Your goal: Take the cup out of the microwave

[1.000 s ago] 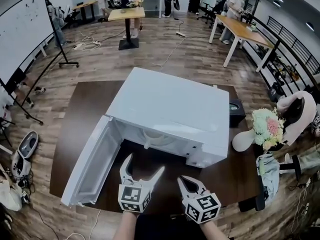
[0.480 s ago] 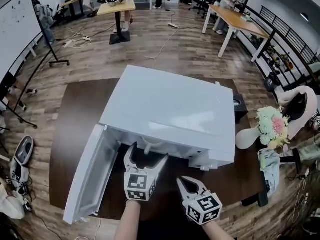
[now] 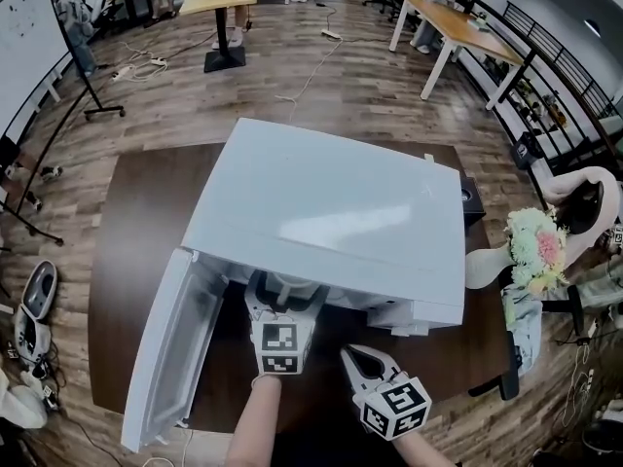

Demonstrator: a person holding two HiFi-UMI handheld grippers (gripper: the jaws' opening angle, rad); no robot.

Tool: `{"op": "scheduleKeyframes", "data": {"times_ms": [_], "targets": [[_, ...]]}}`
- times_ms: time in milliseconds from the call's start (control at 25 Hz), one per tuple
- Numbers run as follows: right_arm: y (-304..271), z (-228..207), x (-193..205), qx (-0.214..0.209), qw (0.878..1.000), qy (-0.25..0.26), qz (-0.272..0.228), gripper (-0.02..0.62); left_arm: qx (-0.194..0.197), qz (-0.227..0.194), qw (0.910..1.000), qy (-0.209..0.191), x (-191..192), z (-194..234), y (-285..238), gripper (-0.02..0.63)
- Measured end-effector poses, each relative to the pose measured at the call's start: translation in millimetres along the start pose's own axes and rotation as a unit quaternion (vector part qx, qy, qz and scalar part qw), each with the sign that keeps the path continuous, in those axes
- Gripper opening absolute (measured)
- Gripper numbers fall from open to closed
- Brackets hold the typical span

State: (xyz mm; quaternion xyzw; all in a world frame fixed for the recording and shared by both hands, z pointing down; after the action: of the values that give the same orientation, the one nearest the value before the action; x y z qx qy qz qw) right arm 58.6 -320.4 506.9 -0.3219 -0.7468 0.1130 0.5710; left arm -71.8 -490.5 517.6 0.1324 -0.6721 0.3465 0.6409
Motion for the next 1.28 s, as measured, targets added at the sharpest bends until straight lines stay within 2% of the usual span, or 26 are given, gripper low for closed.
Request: {"op": "scheduleKeyframes", "data": {"times_ms": [160, 600, 1280], "targets": [[-4, -3, -1, 0.001, 1.000, -0.003, 0.007, -0.005, -0.015, -0.001, 0.9997, -0.018, -3, 0, -13, 0.492], [-9, -15, -1, 0.007, 1.000, -0.012, 0.017, -0.005, -0.025, -0.015, 0.9994, -0.021, -2, 0, -37, 0.491], [-7, -22, 4, 0.021, 0.999, -0.016, 0.022, -0.005, -0.034, -0.031, 0.9986, -0.028, 0, -3, -37, 0.491]]}}
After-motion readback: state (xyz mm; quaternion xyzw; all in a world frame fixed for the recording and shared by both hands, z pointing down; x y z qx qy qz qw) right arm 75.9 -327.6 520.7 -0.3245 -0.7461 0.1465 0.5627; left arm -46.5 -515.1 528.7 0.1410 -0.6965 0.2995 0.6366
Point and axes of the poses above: the fingertips, and each gripper's own axes: y backward along the fingers, z to its left, x out of its underside, the point moved 10 cm from there along y, backward along the fingers, and after that the axes turned 2 degrees about -y, right-handed, at the moved point
